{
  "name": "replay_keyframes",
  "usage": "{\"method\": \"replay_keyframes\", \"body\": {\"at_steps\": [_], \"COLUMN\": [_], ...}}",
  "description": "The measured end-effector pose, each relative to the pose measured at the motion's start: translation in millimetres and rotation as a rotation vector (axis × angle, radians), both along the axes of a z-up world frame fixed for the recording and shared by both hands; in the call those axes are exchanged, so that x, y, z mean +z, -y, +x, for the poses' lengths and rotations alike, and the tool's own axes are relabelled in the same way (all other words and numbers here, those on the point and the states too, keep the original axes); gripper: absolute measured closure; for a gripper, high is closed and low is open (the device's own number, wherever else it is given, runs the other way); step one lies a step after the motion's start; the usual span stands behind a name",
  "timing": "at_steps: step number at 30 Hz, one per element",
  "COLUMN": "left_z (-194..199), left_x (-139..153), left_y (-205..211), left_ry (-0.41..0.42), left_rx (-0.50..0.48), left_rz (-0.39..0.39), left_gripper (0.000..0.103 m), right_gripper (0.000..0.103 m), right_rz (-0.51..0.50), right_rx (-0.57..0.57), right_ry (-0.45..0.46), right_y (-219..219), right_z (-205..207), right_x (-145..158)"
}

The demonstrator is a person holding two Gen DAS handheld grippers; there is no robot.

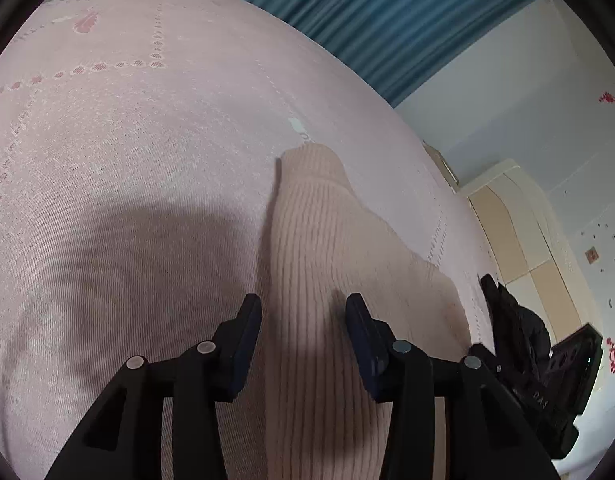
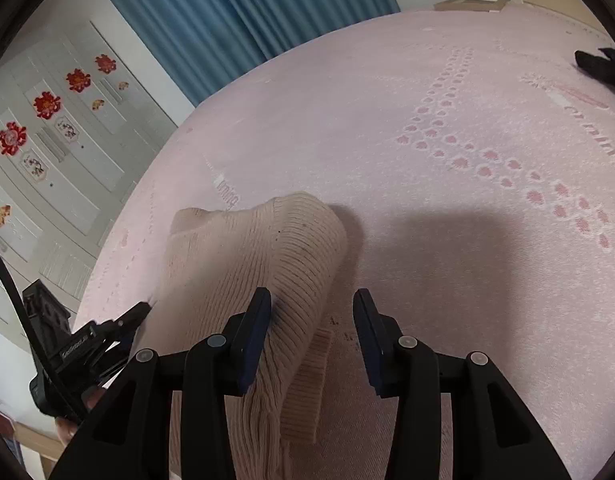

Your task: Fold small clothes

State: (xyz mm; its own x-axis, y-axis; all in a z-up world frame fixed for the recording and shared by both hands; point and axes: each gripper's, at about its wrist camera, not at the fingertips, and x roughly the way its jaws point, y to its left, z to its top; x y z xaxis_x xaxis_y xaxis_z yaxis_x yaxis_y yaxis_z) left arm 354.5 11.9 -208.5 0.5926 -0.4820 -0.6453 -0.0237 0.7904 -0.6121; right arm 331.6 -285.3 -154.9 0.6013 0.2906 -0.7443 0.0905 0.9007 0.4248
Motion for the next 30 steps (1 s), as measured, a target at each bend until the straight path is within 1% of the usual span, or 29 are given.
{"method": "replay_keyframes", "body": {"at_steps": [4,6,8,9,11,13,14,16,17,18,20,21,23,25,28,30], "left_z": [-17.4,-25.4,-28.8,-29.3,-29.2,-28.3,-28.0,-28.6,-28.7,-28.8,-28.2,-27.9,-29.0,-31.4,-36.0,-39.1], "left_x": [6.3,7.6,7.7,8.2,10.0,11.7,11.9,12.7,13.4,14.3,15.3,16.1,16.9,18.7,23.5,26.1], "left_y": [4.7,6.1,6.8,7.5,10.0,12.0,12.5,13.3,13.7,14.2,15.6,16.6,19.0,21.6,26.1,28.1], "left_ry": [0.027,0.032,0.029,0.030,0.039,0.041,0.041,0.042,0.042,0.040,0.039,0.042,0.046,0.055,0.079,0.092], "left_rx": [-0.038,-0.052,-0.055,-0.052,-0.047,-0.043,-0.041,-0.041,-0.042,-0.042,-0.046,-0.052,-0.058,-0.059,-0.063,-0.069], "left_rz": [0.062,0.072,0.075,0.087,0.119,0.135,0.138,0.145,0.147,0.149,0.155,0.157,0.165,0.192,0.251,0.278], "left_gripper": [0.056,0.056,0.056,0.055,0.053,0.053,0.053,0.053,0.053,0.053,0.053,0.053,0.052,0.052,0.051,0.051], "right_gripper": [0.061,0.061,0.074,0.086,0.092,0.093,0.093,0.094,0.094,0.094,0.094,0.094,0.094,0.092,0.089,0.084], "right_rz": [-0.030,-0.058,-0.062,-0.051,-0.079,-0.116,-0.095,-0.043,-0.028,-0.030,-0.058,-0.102,-0.163,-0.216,-0.297,-0.321], "right_rx": [0.035,0.027,0.039,0.057,0.060,0.062,0.060,0.054,0.041,0.033,0.016,0.001,-0.008,-0.014,-0.016,-0.016], "right_ry": [-0.028,-0.025,-0.003,0.010,0.050,0.116,0.157,0.201,0.204,0.191,0.127,0.080,0.015,-0.001,0.009,0.010], "right_y": [-11.3,-17.2,-18.6,-19.2,-22.4,-26.8,-25.5,-20.4,-16.1,-15.0,-14.6,-17.1,-23.0,-27.6,-34.3,-35.1], "right_z": [4.6,5.6,5.6,5.4,1.8,-4.2,-8.4,-11.7,-11.5,-9.7,-2.3,2.8,10.6,12.2,10.5,9.2], "right_x": [-4.4,-9.0,-8.4,-7.0,-1.3,7.1,13.7,21.8,23.8,23.6,12.2,3.5,-9.6,-13.5,-10.4,-11.1]}}
